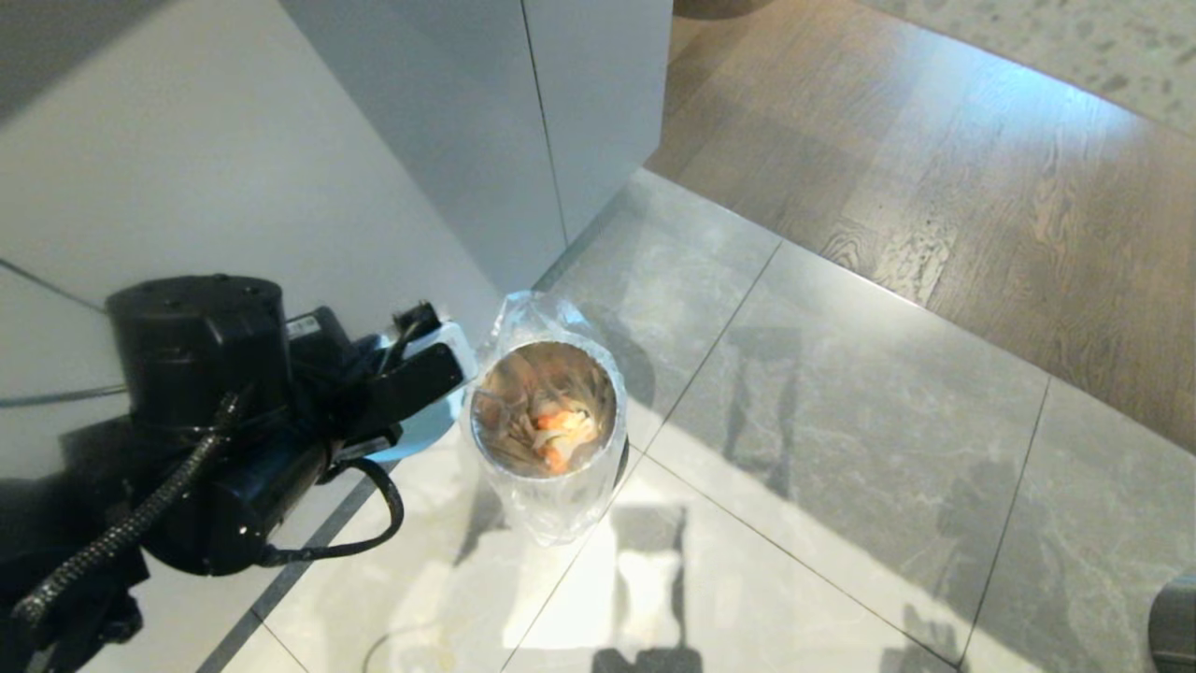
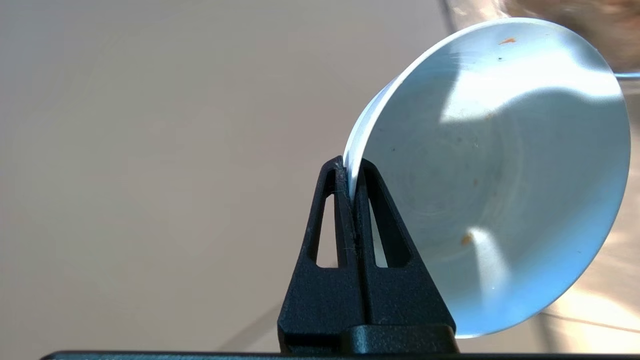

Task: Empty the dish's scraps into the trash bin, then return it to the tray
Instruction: Put the bowl back to the table

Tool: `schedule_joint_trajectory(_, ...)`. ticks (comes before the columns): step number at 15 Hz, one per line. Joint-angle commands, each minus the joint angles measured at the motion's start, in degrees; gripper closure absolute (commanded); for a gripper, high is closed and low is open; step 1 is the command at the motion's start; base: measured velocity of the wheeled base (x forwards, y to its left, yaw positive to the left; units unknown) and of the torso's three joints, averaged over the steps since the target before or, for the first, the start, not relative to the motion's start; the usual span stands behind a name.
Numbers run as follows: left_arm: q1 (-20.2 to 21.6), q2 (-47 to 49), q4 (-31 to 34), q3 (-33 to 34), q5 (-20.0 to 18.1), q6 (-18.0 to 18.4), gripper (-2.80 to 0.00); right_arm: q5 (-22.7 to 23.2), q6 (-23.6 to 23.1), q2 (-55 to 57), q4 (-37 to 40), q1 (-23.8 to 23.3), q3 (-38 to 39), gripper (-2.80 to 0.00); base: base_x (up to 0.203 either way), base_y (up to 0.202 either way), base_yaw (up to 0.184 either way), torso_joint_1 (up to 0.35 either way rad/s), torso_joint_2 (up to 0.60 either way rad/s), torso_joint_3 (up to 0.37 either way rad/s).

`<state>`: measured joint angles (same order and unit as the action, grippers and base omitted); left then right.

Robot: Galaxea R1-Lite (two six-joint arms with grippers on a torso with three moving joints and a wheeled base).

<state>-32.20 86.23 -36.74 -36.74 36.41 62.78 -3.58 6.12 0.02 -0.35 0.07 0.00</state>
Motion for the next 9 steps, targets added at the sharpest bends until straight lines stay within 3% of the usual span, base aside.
schedule_joint_trajectory(1,0.37,-3.04,4.66,-0.02,0.24,-7.17,0.0,-0.02,0.03,-0.02,0.0,0.01,0.0,0.0,0.0,0.0,0.0,0.0,0.0,0.0)
schedule_joint_trajectory(3,0.38,-4.74,8.33,-0.08,0.35,-12.48,0.0,-0.02,0.03,0.05,0.0,0.01,0.0,0.0,0.0,0.0,0.0,0.0,0.0,0.0)
schedule_joint_trajectory(7,0.94,-8.25,12.92,-0.08,0.25,-16.55,0.0,-0.02,0.03,-0.02,0.0,0.01,0.0,0.0,0.0,0.0,0.0,0.0,0.0,0.0)
schedule_joint_trajectory(9,1.08,-9.68,15.97,-0.08,0.11,-21.33,0.0,-0.02,0.03,-0.02,-0.07,0.01,0.0,0.0,0.0,0.0,0.0,0.0,0.0,0.0)
